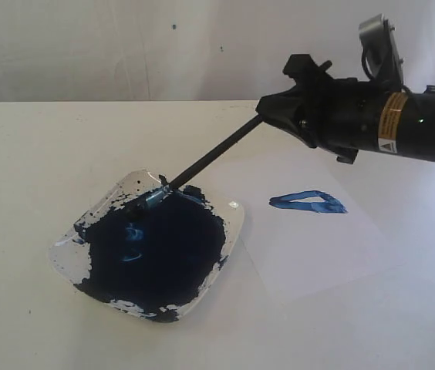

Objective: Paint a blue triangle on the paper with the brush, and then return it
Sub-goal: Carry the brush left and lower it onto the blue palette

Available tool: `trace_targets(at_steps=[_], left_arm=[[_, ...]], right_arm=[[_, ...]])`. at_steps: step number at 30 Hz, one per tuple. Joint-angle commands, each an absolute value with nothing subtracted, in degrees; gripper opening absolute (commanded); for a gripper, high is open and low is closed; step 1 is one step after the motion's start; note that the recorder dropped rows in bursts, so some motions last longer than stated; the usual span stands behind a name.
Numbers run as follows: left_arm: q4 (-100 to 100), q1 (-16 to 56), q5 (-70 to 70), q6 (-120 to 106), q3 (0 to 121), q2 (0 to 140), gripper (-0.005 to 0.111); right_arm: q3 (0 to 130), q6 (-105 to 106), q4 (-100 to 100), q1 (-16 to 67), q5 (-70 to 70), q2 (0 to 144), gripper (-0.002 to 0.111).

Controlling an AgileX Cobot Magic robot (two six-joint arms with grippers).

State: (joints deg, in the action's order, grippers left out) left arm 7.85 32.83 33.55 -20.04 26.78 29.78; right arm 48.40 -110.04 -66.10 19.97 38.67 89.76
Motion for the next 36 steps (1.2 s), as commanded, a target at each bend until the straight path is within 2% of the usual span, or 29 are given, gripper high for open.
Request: trace_targets(at_steps=[1,8,21,36], left_arm=[[8.09,32.64,31.32,-19.45,25.6,29.34,0.0],[8.46,32.64,31.22,-17.75,25.6,29.34,0.0],[9.72,32.64,31.22,-17.74,25.6,29.34,0.0],[10.47,32.64,31.22,-17.74,25.6,29.34,0.0]], right_arm=[[48.53,-109.52,-59.87,20.08,37.4,94.41,0.0],[48.76,-109.52,-52.54,20.65,38.45,101.86,0.0],[53.4,-111.67,-50.36,23.38,44.04,114.03,0.0],[54.23,-113.76,-49.62,23.38,43.81,116.88,0.0]])
